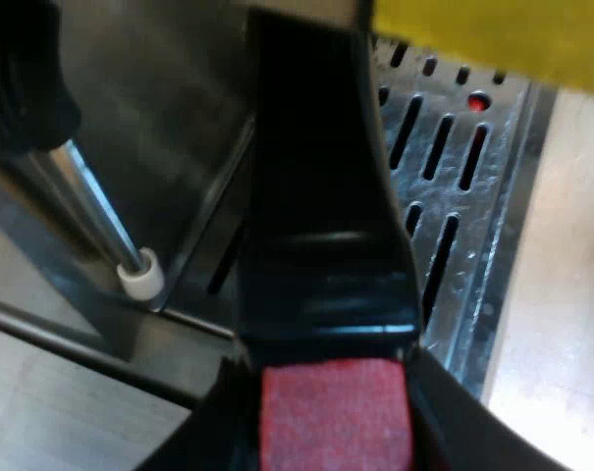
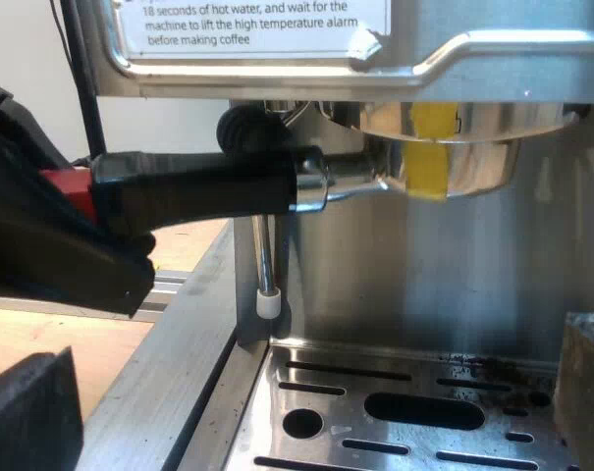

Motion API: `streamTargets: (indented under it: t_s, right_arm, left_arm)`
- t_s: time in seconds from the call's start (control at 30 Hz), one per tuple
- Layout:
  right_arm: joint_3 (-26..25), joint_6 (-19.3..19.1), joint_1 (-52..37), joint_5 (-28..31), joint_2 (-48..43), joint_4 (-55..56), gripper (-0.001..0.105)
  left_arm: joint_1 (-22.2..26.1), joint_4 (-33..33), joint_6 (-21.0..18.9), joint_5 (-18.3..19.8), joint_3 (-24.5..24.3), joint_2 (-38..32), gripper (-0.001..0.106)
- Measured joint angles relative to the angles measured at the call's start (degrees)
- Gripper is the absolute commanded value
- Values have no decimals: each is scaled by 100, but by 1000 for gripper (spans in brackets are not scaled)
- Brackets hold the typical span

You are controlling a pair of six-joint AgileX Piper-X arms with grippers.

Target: Put the handle in the coffee machine

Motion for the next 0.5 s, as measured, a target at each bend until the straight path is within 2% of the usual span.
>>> streamTargets:
  t_s: [0.3,0.5]
  right_arm:
    - [0,0,0,0,0,48,103]
    - [0,0,0,0,0,91,103]
  left_arm:
    - [0,151,-34,62,-25,0,0]
    - [0,451,170,81,-57,0,0]
